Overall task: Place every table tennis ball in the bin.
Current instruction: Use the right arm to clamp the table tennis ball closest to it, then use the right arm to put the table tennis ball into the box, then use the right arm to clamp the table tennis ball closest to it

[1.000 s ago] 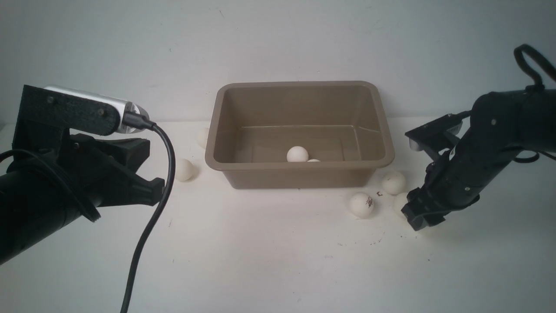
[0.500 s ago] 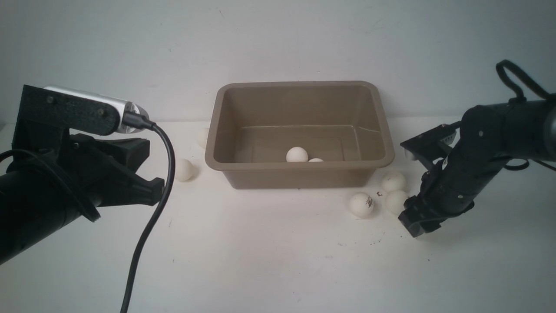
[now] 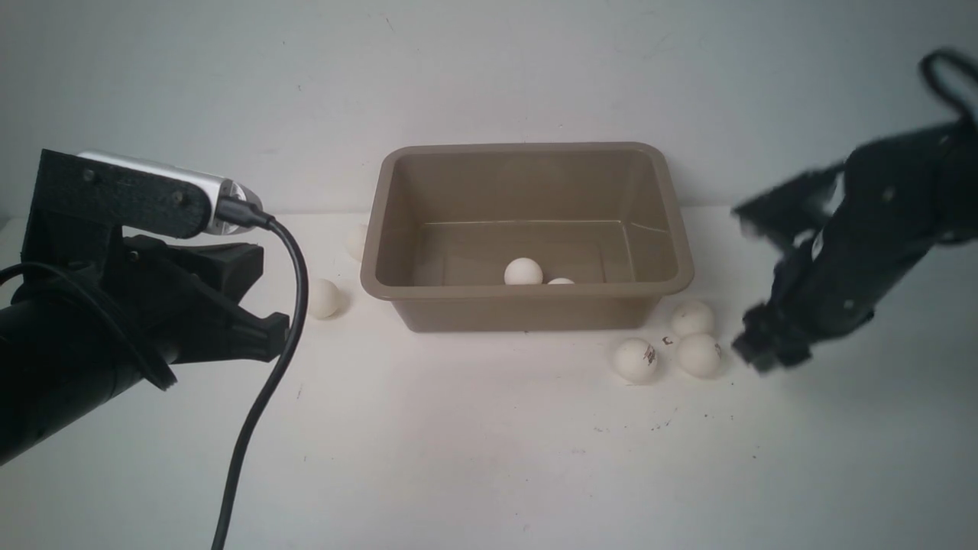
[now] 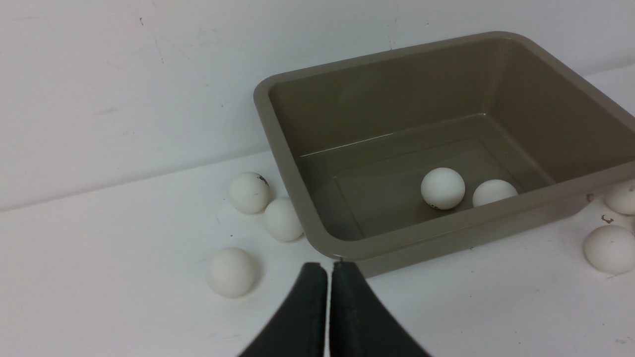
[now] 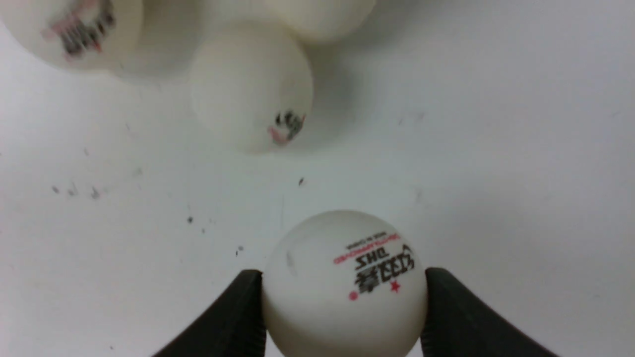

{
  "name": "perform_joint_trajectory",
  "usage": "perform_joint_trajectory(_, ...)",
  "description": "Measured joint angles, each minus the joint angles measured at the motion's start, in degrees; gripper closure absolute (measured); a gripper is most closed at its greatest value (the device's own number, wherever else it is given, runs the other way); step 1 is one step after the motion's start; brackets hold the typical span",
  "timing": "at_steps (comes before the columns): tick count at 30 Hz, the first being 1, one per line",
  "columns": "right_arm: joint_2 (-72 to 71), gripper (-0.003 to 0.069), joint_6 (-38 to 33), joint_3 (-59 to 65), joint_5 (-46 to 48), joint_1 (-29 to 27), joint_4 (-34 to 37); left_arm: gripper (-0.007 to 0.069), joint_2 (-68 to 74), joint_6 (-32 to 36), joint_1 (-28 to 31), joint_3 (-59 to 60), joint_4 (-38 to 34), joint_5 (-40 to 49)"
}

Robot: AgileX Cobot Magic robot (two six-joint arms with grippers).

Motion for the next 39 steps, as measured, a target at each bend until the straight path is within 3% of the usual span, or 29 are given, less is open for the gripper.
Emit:
perform_joint_trajectory(6, -1.38, 0.0292, -5.35, -13.4, -0.73, 0.0, 10.2, 0.0629, 0.0, 0.0, 0.0, 0.0, 0.0, 0.0)
perform_joint_trajectory(12, 7.92, 0.0292, -7.16, -24.58, 2.74, 0.91, 16.44, 0.0629, 0.0, 0.0, 0.0, 0.0, 0.0, 0.0)
perform_joint_trajectory(24, 23.78, 0.0292, -7.33, -34.65, 5.17, 6.62, 15.0, 0.0629, 0.0, 0.0, 0.0, 0.0, 0.0, 0.0)
perform_joint_trajectory(31, 24.06, 0.0228, -4.87, -36.98, 7.93, 6.78, 11.73, 0.0629, 0.0, 0.0, 0.0, 0.05, 0.0, 0.0)
perform_joint_trajectory(39, 18.5, 0.0218, -2.1, -38.83, 18.88, 6.85, 5.79, 0.0629, 0.0, 0.0, 0.0, 0.05, 0.0, -0.3)
